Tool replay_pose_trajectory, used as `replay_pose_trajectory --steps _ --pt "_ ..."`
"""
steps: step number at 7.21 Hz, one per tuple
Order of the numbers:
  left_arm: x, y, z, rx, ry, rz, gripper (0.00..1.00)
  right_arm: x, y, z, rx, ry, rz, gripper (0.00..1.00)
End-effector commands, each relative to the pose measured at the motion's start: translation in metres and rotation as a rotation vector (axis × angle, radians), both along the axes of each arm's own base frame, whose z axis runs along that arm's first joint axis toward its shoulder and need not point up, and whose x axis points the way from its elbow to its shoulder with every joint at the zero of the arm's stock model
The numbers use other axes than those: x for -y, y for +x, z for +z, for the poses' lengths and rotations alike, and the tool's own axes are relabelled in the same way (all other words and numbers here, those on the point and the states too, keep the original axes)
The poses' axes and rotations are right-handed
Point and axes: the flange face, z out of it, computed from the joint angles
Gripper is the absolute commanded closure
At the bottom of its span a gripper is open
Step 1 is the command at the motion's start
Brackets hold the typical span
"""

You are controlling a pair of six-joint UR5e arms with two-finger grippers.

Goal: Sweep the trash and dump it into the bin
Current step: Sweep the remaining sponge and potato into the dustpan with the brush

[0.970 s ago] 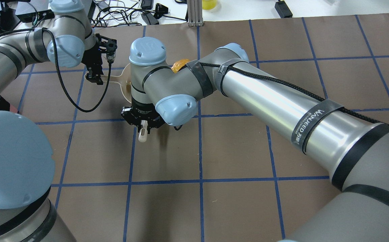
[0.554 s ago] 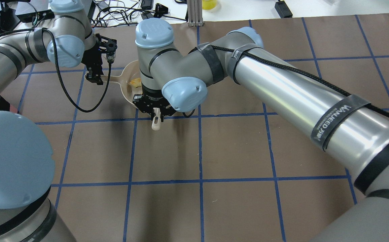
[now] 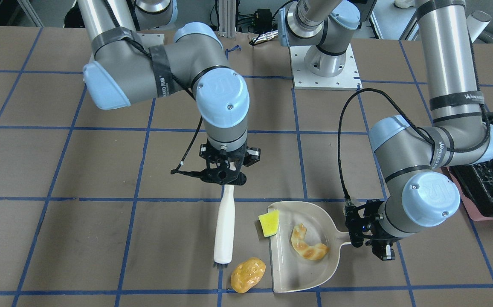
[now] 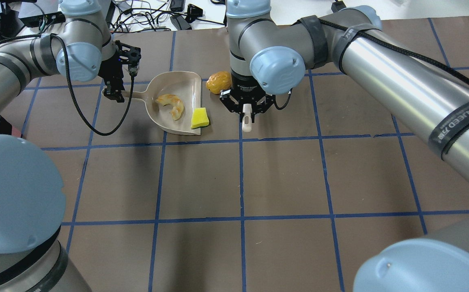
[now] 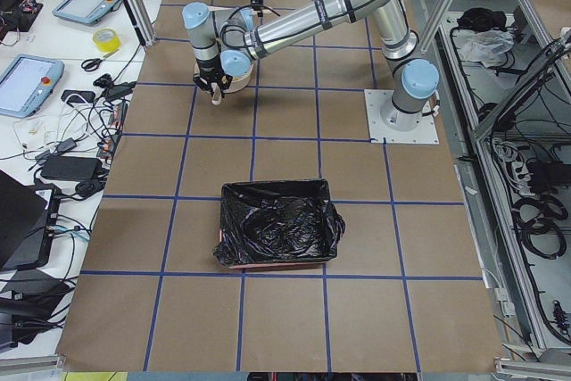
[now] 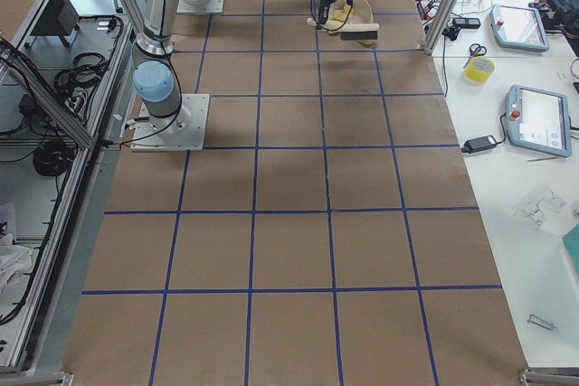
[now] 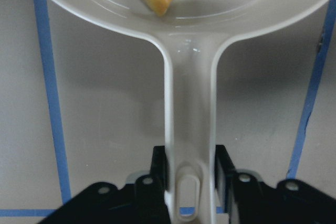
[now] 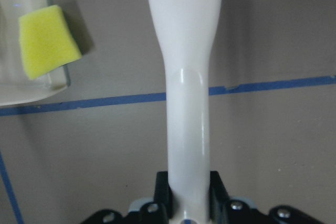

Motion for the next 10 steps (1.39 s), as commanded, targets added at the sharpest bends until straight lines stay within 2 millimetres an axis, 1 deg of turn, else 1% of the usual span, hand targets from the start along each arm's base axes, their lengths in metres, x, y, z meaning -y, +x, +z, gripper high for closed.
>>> replay_pose_trajectory --steps 1,2,3,5,6,8,9,10 --pt "0.0 0.0 0.0 -0.002 0.0 0.0 0.92 0.038 -0.021 -0.043 -0.044 0.004 0.101 1.0" --pt "0.0 0.0 0.0 -0.002 0.0 0.0 0.92 0.043 -0.019 -0.058 -0.056 0.018 0.14 1.0" --pt "0.0 0.0 0.0 0.001 0.001 0.0 0.92 0.043 -0.013 -0.066 -0.055 0.028 0.174 1.0" --pt "0.001 0.001 -0.001 0.004 0.001 0.0 0.92 0.029 0.019 -0.078 -0.053 0.039 0.213 1.0" --pt "0.0 0.0 -0.001 0.004 0.003 0.0 0.92 0.019 0.04 -0.085 -0.048 0.044 0.225 1.0" --pt "0.0 0.0 -0.001 0.004 0.003 0.0 0.92 -0.002 0.082 -0.087 -0.045 0.043 0.201 1.0" --pt "0.0 0.0 -0.002 0.004 0.004 0.0 0.92 -0.014 0.102 -0.083 -0.043 0.037 0.182 1.0" --pt "0.0 0.0 -0.001 0.004 0.003 0.0 0.92 -0.032 0.129 -0.085 -0.038 0.041 0.171 1.0"
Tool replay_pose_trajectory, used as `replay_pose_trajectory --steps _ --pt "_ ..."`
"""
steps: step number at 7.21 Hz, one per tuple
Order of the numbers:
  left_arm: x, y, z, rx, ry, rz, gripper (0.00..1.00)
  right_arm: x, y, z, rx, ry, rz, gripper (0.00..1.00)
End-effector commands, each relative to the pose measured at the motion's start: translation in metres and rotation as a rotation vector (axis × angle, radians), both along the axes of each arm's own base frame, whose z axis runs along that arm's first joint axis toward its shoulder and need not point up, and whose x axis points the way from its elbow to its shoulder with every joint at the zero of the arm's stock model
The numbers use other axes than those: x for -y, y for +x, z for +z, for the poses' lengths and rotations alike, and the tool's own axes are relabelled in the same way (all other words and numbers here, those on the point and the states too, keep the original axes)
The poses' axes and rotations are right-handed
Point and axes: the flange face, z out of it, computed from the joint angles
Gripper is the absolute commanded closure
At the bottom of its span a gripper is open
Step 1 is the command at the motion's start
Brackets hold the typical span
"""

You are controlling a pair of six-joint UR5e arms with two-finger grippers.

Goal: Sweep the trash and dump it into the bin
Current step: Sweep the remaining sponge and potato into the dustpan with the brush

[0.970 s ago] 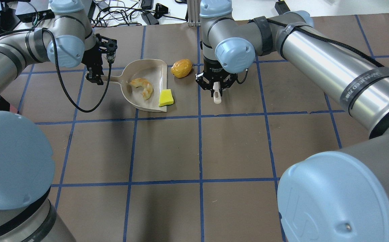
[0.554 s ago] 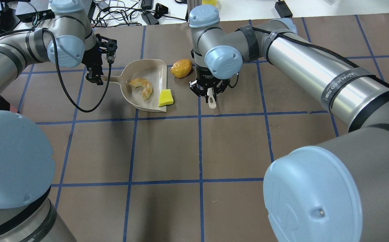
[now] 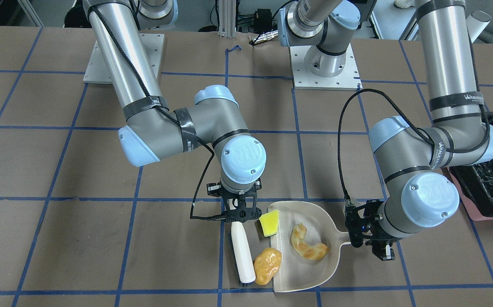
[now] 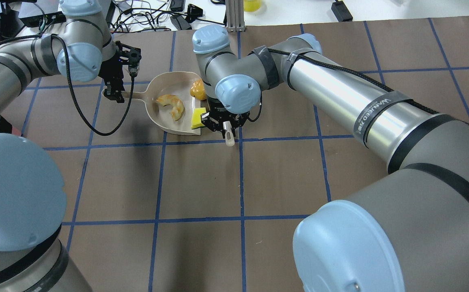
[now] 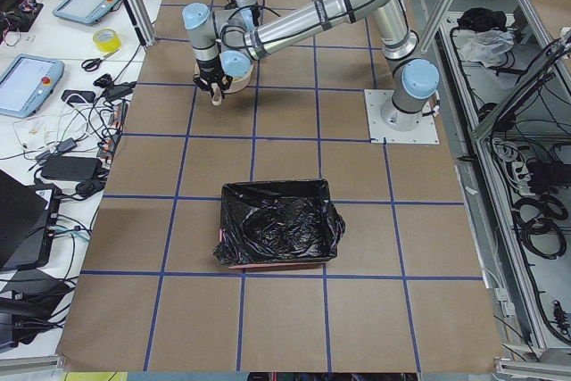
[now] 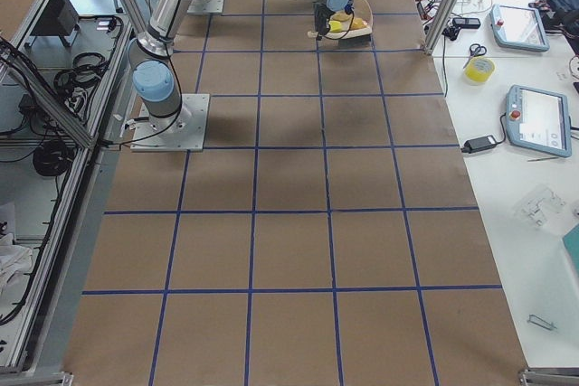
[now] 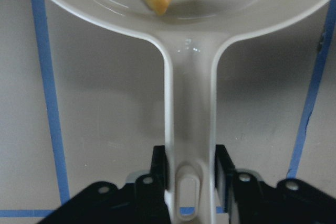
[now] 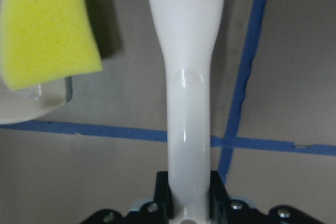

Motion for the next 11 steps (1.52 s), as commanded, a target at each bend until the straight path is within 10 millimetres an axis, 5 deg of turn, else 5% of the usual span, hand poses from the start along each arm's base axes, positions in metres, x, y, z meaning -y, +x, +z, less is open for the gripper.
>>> replay_pose_trajectory --steps 1,6,11 --pt "0.0 0.0 0.0 -0.001 -0.001 0.0 0.92 -0.032 0.051 0.0 0.005 -0.006 -0.038 1.0" --pt "0.0 0.0 0.003 -0.001 -0.004 0.002 0.92 -0.045 0.118 0.016 0.107 0.008 -0.187 1.0" --pt "-0.001 0.0 0.004 -0.002 -0.006 0.005 0.92 -0.042 0.092 0.021 0.025 0.019 -0.099 1.0"
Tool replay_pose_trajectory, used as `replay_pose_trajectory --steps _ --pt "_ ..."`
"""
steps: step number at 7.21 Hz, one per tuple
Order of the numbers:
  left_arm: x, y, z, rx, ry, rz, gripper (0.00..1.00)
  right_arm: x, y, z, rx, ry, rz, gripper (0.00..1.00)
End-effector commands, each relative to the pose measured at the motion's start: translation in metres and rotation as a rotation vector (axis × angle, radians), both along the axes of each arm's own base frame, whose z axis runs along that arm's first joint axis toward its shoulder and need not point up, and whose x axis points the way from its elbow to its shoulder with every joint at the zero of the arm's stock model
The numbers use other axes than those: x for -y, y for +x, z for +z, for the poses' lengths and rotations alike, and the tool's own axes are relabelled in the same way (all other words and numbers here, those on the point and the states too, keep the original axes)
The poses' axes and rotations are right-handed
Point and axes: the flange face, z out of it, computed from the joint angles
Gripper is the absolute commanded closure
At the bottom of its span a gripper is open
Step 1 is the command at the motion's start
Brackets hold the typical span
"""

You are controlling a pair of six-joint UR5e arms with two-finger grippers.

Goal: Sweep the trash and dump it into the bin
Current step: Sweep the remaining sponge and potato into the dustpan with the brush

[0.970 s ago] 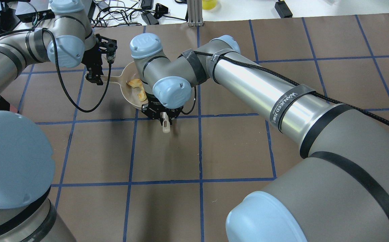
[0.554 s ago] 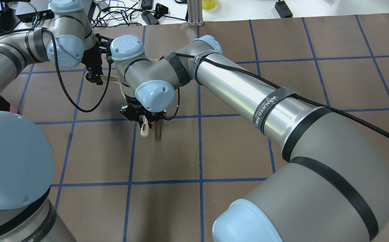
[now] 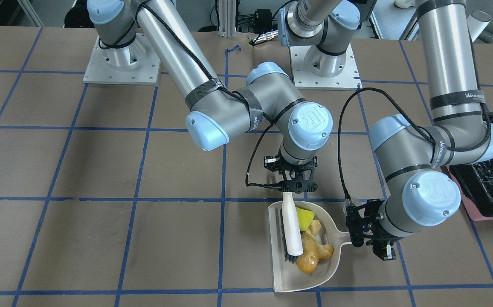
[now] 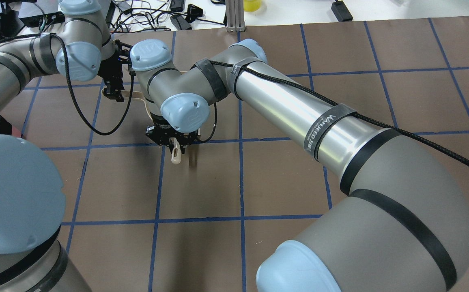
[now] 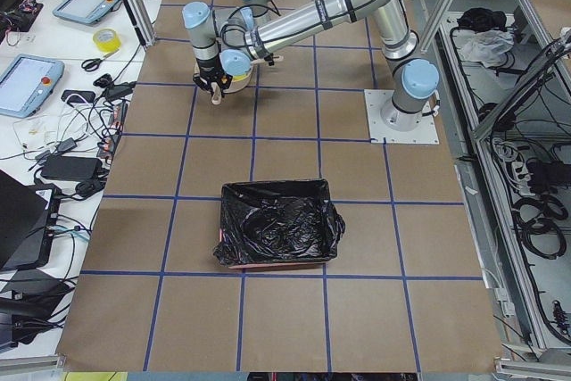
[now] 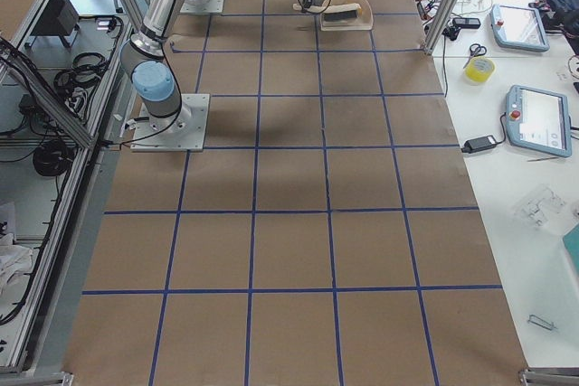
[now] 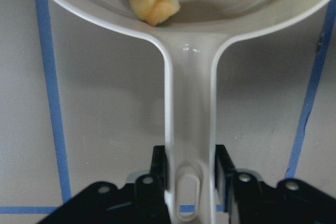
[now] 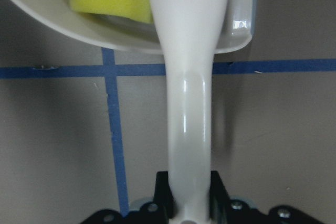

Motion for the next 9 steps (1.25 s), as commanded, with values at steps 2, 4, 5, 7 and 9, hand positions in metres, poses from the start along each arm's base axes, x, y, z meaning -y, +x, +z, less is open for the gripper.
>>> replay_pose_trajectory --steps 2,4,5,7,9 --pt "0.0 0.0 -0.001 -0.004 0.001 0.002 0.92 0.013 -0.033 0.005 -0.072 0.033 -0.001 0.99" --pt "0.0 0.0 0.0 -0.015 -0.001 -0.001 0.92 0.032 -0.069 0.013 -0.093 0.069 -0.005 0.99" --pt "0.0 -0.001 0.0 -0.017 -0.001 -0.001 0.92 0.035 -0.076 0.011 -0.096 0.072 0.005 0.99" --pt "0.001 0.001 0.004 -0.045 -0.012 0.0 0.92 0.06 -0.15 0.03 -0.142 0.13 0.043 0.99" --pt "0.001 0.011 0.013 -0.112 -0.032 0.013 0.93 0.082 -0.307 0.076 -0.086 0.161 -0.029 1.0"
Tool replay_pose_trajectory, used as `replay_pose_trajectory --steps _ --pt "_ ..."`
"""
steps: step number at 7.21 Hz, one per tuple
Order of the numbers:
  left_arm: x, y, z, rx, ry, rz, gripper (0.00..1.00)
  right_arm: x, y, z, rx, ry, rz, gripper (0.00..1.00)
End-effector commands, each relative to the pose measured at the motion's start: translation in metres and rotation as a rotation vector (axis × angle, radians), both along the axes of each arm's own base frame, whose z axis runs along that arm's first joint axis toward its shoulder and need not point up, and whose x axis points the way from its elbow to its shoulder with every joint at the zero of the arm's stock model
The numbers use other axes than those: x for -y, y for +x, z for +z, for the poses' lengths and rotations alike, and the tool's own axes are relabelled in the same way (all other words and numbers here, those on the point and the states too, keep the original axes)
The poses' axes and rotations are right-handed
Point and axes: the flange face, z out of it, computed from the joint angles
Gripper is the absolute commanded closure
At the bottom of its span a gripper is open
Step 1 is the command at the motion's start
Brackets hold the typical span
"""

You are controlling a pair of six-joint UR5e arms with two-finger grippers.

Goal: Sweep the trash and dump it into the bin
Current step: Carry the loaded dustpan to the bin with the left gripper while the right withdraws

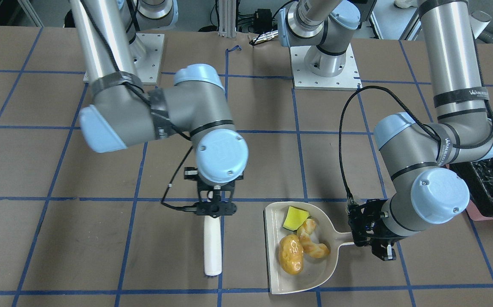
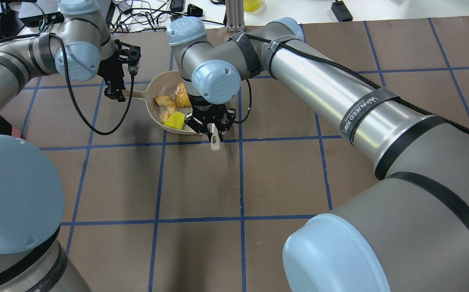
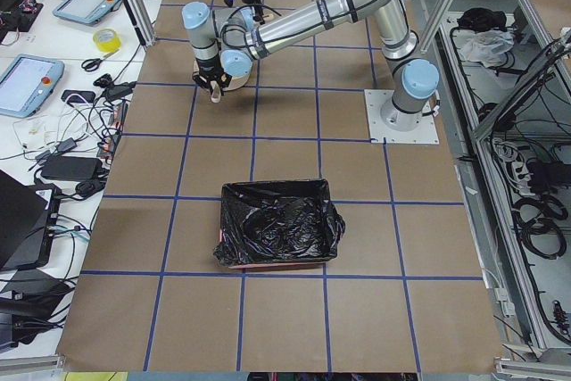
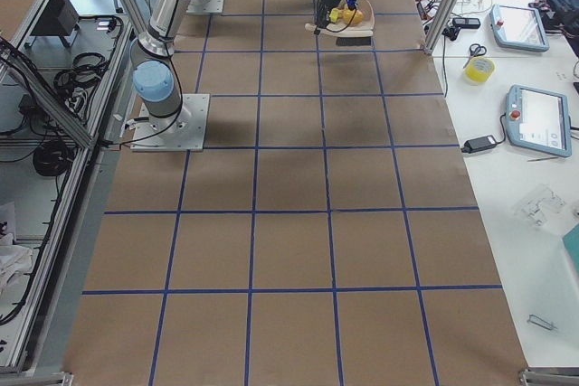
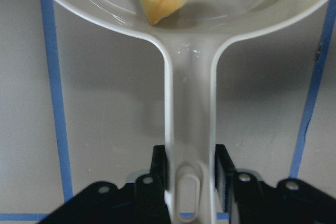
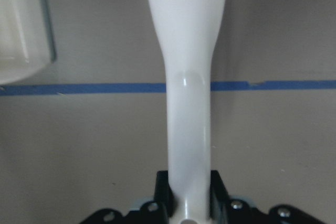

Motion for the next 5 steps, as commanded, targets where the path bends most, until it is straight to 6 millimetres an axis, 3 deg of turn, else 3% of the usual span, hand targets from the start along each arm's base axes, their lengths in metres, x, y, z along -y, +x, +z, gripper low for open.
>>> replay_pose_trajectory --steps 1,3,5 --pt "0.0 0.008 0.007 -0.06 -0.014 0.015 0.95 -0.003 -0.156 0.026 0.046 0.025 -0.091 1.0" --pt "-0.003 0.029 0.021 -0.085 -0.018 0.031 0.95 -0.012 -0.277 0.018 0.051 0.011 -0.1 1.0" --pt "-0.006 0.074 0.049 -0.125 -0.006 0.019 0.96 -0.012 -0.371 0.0 0.073 -0.025 -0.06 1.0"
